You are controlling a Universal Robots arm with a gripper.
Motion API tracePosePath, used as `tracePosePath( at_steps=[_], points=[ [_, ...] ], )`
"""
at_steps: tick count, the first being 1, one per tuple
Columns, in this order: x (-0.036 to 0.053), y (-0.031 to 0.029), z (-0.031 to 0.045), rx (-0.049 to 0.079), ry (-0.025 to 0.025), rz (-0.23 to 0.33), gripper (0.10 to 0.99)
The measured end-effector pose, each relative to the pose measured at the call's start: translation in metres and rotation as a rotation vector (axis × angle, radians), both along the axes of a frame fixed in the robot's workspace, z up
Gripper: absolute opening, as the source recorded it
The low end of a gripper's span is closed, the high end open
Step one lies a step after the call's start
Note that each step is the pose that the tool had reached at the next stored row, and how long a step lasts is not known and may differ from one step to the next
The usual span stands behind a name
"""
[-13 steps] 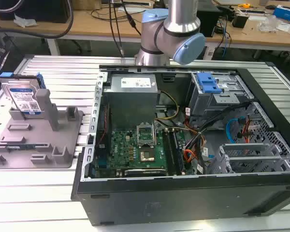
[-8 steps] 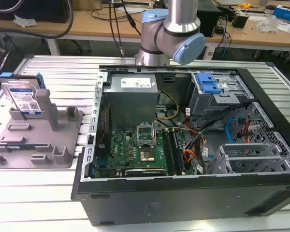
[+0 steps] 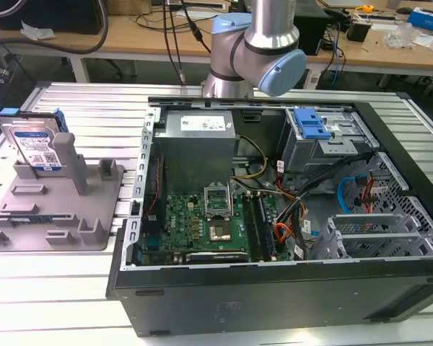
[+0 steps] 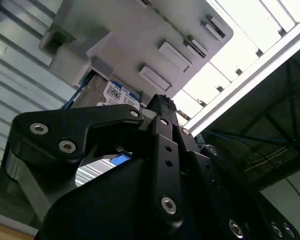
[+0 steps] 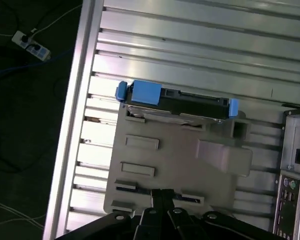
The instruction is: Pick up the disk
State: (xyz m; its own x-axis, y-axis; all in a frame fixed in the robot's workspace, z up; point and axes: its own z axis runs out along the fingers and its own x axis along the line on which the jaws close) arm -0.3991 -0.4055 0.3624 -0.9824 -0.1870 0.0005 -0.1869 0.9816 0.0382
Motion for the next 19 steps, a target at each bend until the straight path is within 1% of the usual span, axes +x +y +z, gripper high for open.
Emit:
tracePosePath(
  at_steps=[1, 2, 3, 5, 8, 9, 10, 11, 14, 15, 19],
  points=[
    [0.0, 0.0, 0.0, 0.0, 0.0001, 0.023, 0.106],
    [0.0, 0.0, -0.0001, 0.0, 0.0, 0.07, 0.106],
    [0.0, 0.0, -0.0001, 0.0, 0.0001, 0.142, 0.106],
    [0.0, 0.0, -0.0002, 0.0, 0.0, 0.24, 0.106],
    [0.0, 0.0, -0.0002, 0.0, 0.0, 0.317, 0.114],
    [0.0, 0.0, -0.0002, 0.0, 0.0, 0.339, 0.169],
    [0.0, 0.0, -0.0002, 0.0, 0.0, 0.358, 0.169],
    [0.0, 0.0, -0.0002, 0.0, 0.0, 0.403, 0.298],
    [0.0, 0.0, -0.0002, 0.0, 0.0, 0.467, 0.475],
    [0.0, 0.0, -0.0002, 0.0, 0.0, 0.48, 0.541],
    [0.0002, 0.0, -0.0003, 0.0, 0.0, 0.569, 0.541]
  ],
)
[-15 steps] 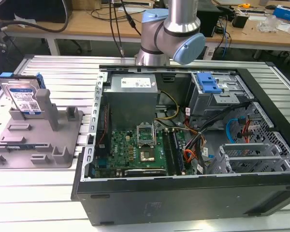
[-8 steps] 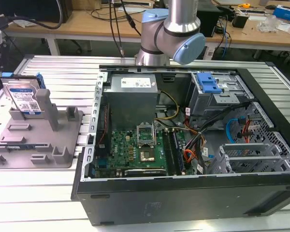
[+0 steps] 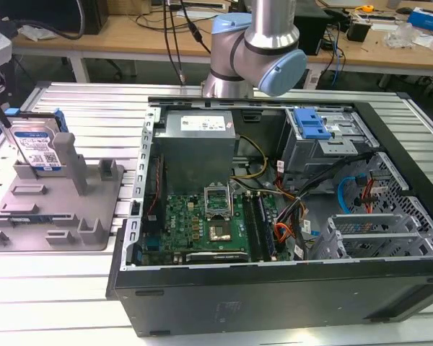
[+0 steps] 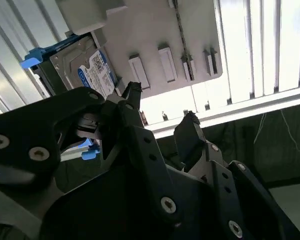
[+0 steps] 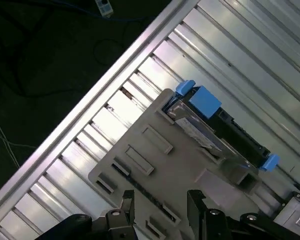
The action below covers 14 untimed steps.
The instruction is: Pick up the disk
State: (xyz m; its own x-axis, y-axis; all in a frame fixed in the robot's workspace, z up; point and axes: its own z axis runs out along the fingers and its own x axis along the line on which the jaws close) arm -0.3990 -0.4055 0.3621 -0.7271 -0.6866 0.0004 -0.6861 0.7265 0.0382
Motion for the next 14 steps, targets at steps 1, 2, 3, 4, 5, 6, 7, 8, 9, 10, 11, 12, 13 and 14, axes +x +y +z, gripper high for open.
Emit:
tracePosePath(
  at_steps=[1, 2, 3, 4, 5, 6, 7, 8, 9, 10, 11, 12, 13, 14],
  points=[
    [0.0001, 0.0001, 0.0, 0.0, 0.0, 0.026, 0.541],
    [0.0002, 0.0001, 0.0, 0.0, -0.0001, 0.042, 0.541],
    [0.0004, 0.0, 0.0, 0.0, -0.0001, 0.058, 0.541],
    [0.0006, 0.0, 0.0, 0.0, 0.0, 0.087, 0.541],
    [0.0007, 0.0, 0.0, 0.0, -0.0003, 0.115, 0.541],
    [0.0008, -0.0001, 0.0, 0.0, -0.0021, 0.156, 0.541],
    [0.0009, -0.0001, 0.0, 0.0, -0.0028, 0.179, 0.541],
    [0.0009, -0.0001, 0.0, 0.0, -0.0032, 0.194, 0.541],
    [0.0009, 0.0, 0.0, 0.0, -0.0037, 0.218, 0.541],
    [0.0009, 0.0, 0.0, 0.0, -0.0038, 0.23, 0.541],
    [0.0009, 0.0, -0.0001, 0.0, -0.0042, 0.277, 0.541],
    [0.0009, 0.0, 0.0, 0.0, -0.0044, 0.317, 0.541],
    [0.0009, 0.0, -0.0001, 0.0, -0.0044, 0.335, 0.541],
    [0.0009, 0.0, -0.0001, 0.0, -0.0045, 0.353, 0.541]
  ],
)
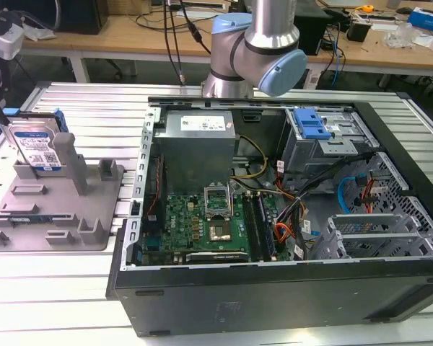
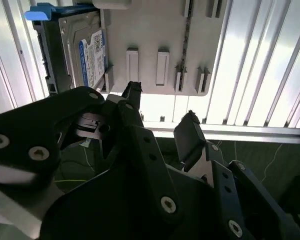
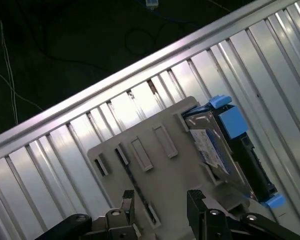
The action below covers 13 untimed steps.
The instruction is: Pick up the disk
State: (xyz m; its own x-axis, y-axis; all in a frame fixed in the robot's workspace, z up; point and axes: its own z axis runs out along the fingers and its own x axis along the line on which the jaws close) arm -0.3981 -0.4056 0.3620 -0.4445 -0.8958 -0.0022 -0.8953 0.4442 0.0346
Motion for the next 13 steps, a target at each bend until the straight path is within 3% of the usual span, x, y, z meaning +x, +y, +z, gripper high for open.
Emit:
tracePosePath(
  at_steps=[8, 10, 13],
  points=[
    [0.0, 0.0, -0.0001, 0.0, -0.0003, 0.168, 0.541],
    [0.0, 0.0, -0.0003, 0.0, -0.0008, 0.246, 0.541],
    [0.0, 0.0, -0.0005, 0.0, -0.0011, 0.295, 0.541]
  ],
)
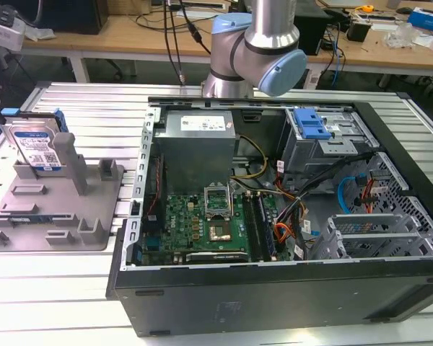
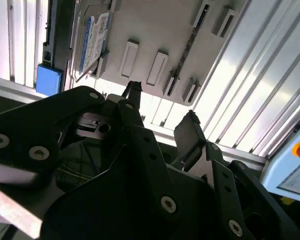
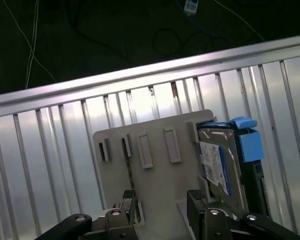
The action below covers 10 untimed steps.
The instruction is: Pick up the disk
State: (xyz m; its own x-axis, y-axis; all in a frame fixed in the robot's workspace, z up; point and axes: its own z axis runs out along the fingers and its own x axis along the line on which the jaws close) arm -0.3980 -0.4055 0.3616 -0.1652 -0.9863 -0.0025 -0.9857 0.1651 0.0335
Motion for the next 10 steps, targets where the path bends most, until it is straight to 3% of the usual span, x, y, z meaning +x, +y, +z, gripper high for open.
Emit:
tracePosePath(
  at_steps=[2, 10],
  points=[
    [0.0, 0.0, 0.0, 0.0, -0.0004, 0.032, 0.541],
    [0.0, 0.0, -0.0001, 0.0, -0.0005, 0.042, 0.541]
  ],
)
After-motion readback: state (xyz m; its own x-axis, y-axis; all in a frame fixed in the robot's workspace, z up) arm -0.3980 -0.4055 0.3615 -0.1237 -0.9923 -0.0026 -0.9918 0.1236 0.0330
